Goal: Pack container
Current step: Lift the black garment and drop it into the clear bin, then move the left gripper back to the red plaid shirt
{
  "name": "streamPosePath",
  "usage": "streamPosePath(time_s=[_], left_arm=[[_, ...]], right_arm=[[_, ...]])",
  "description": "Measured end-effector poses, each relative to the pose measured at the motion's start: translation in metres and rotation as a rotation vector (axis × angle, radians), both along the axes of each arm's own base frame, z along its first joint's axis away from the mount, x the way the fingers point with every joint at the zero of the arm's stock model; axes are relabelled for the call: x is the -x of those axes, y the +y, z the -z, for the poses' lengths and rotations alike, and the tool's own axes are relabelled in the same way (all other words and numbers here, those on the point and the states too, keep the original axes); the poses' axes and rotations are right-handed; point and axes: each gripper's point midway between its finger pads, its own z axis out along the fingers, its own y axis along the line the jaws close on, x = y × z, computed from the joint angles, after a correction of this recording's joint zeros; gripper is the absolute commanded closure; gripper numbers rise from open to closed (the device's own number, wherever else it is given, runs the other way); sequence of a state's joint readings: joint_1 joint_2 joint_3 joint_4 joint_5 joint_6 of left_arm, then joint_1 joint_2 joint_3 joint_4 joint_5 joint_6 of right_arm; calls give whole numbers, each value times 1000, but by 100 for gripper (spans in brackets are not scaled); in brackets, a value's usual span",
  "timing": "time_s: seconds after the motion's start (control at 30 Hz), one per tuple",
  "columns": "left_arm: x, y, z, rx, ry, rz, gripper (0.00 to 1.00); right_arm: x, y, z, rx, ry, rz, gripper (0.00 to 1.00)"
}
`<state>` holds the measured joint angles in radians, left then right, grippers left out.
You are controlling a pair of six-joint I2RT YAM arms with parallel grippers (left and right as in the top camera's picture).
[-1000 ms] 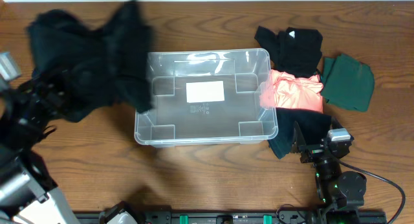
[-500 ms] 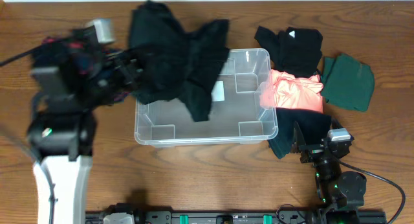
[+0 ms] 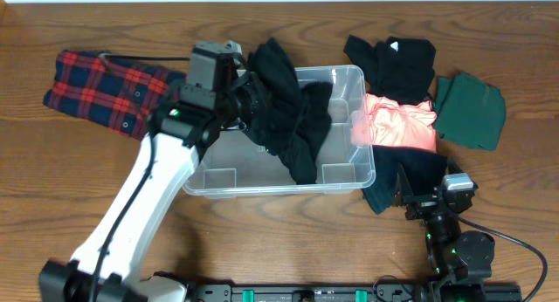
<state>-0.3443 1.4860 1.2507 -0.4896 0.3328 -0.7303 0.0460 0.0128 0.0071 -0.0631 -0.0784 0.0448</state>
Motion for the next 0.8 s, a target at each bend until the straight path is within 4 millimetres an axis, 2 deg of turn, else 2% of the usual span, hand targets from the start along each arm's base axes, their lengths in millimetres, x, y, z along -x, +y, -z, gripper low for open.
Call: streamPosePath(time_s=[0.17,0.3,0.33,0.37,0.47,0.53,0.6,0.67,0.73,0.8], left_arm=[[6,2,19,-32,78,-35,94],[26,25,42,-155,188,-89,94],[32,32,48,-190,216,-103,91],[36,38,52,-221,236,-112,83],[43,46,57,-274,256,-112,50],[45,50,59,-295,265,-117,44],[48,54,60,-316,272,-107,32],[48,59,59,-325,269,-101,30],[45,66,55,-324,255,-108,26],[37,81,38,-313,206,-133,23]], right_arm=[[0,0,0,0,0,0,1],[0,0,0,0,0,0,1],[0,0,0,0,0,0,1],[0,0,0,0,0,0,1],[0,0,0,0,0,0,1],[0,0,0,0,0,0,1],[0,0,0,0,0,0,1],[0,0,0,0,0,0,1],[0,0,0,0,0,0,1],[0,0,0,0,0,0,1]])
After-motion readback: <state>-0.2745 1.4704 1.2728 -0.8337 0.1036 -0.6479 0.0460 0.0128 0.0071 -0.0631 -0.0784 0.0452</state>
